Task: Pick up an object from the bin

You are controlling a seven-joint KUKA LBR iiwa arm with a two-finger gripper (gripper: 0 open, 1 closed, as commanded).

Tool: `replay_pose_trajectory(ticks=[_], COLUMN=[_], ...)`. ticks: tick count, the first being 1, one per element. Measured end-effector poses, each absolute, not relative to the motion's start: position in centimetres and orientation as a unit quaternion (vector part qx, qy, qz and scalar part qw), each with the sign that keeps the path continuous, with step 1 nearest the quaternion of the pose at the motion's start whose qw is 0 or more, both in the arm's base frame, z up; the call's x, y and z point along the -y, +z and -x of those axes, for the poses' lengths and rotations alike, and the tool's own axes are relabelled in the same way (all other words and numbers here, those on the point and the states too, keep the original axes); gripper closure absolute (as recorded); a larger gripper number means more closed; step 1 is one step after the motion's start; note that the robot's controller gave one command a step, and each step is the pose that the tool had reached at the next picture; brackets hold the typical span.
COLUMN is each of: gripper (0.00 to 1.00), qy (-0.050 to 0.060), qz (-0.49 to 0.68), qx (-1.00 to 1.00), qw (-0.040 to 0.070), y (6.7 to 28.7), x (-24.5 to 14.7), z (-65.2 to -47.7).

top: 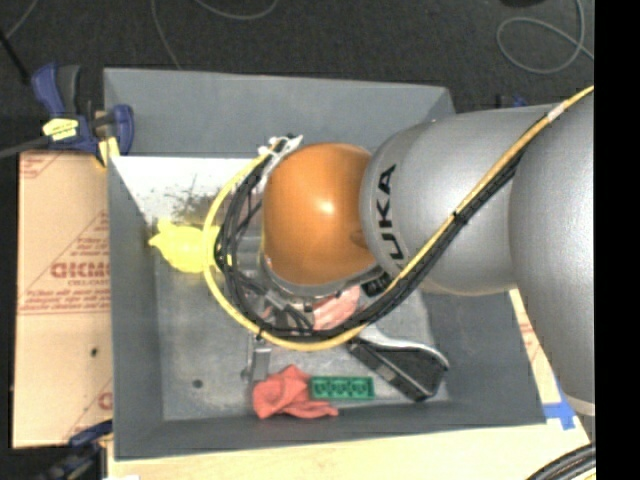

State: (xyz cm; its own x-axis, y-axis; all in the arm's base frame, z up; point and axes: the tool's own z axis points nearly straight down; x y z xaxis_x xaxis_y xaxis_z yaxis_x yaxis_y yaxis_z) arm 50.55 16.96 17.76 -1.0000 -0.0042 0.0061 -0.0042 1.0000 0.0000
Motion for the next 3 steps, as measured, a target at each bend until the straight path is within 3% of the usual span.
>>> replay_pose_trajectory(ticks=[1, 2, 3], gripper=[0.00, 0.00, 0.00], qy=[-0.001, -0.001, 0.001], qz=[0.000, -0.013, 0.001], qx=[1.000, 1.000, 1.000], qw=[-0.001, -0.002, 0.000], y=[18.2, 16.0, 13.8], x=[-16.9, -14.3, -12.6], z=[-50.8, -50.4, -48.6])
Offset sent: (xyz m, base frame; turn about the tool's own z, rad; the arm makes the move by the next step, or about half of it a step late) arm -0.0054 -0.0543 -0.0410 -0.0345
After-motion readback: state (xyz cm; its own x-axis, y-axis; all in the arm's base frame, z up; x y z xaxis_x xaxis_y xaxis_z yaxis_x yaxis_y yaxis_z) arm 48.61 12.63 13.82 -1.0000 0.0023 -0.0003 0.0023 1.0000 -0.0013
